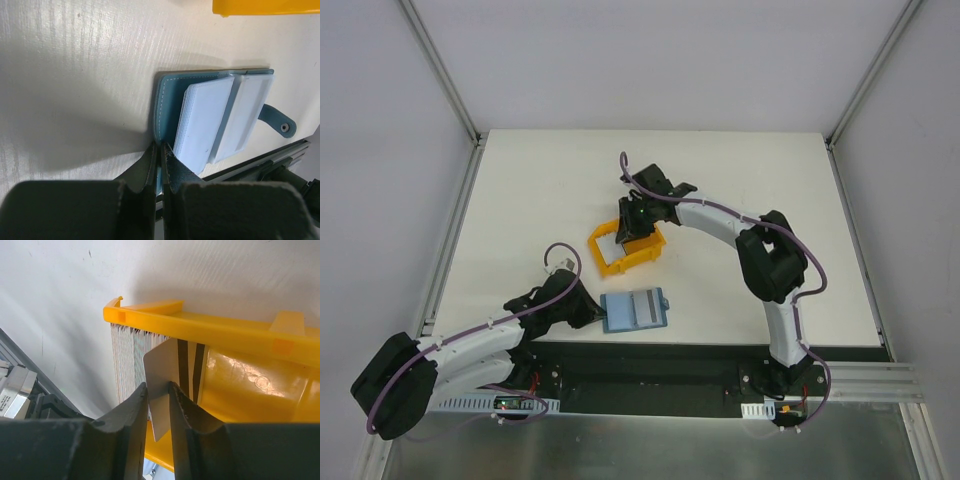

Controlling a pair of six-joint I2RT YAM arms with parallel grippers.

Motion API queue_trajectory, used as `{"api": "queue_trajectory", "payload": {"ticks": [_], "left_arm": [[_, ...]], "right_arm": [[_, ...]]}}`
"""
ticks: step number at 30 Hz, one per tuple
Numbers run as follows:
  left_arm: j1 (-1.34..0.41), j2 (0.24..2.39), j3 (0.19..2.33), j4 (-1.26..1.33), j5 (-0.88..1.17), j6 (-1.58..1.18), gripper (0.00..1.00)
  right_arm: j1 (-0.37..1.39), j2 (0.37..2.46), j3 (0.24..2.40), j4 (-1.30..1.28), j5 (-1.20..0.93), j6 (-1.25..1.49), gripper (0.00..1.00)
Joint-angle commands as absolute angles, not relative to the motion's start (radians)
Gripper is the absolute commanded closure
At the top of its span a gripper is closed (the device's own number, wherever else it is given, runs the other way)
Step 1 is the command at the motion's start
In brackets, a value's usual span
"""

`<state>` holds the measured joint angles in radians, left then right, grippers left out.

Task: Put the credit cards into the card holder
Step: Pick up the credit card from the storage box.

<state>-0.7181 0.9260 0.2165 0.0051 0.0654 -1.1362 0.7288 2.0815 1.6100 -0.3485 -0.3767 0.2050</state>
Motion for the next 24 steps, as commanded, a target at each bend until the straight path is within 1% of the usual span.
{"api": "queue_trajectory", "payload": {"ticks": [1, 5, 10, 11, 17, 21, 24], "left_arm": [[-0.71, 0.946, 0.221, -0.049, 0.067, -1.108, 1.0], [-0.71, 0.95, 0.221, -0.048, 0.069, -1.104, 1.0], [-0.71, 0.946, 0.218, -0.046, 0.066, -1.109, 1.0], [-0.71, 0.946, 0.218, -0.046, 0.066, -1.109, 1.0], [-0.71, 0.946, 0.216, -0.045, 0.067, -1.109, 1.0], [-0.71, 0.942, 0.216, -0.044, 0.064, -1.109, 1.0], [-0.71, 0.937, 0.219, -0.046, 0.066, -1.1, 1.0]], "right_arm": [[0.727, 2.003, 1.611, -0.356, -0.388, 0.199, 0.76], [0.724, 1.983, 1.611, -0.371, -0.342, 0.176, 0.8], [0.716, 1.974, 1.65, -0.425, -0.256, 0.132, 0.97], [0.713, 1.979, 1.664, -0.439, -0.249, 0.126, 1.0], [0.704, 1.95, 1.689, -0.468, -0.206, 0.094, 1.0], [0.693, 1.881, 1.677, -0.466, -0.186, 0.08, 1.0], [0.687, 1.804, 1.617, -0.443, -0.184, 0.092, 1.0]]}}
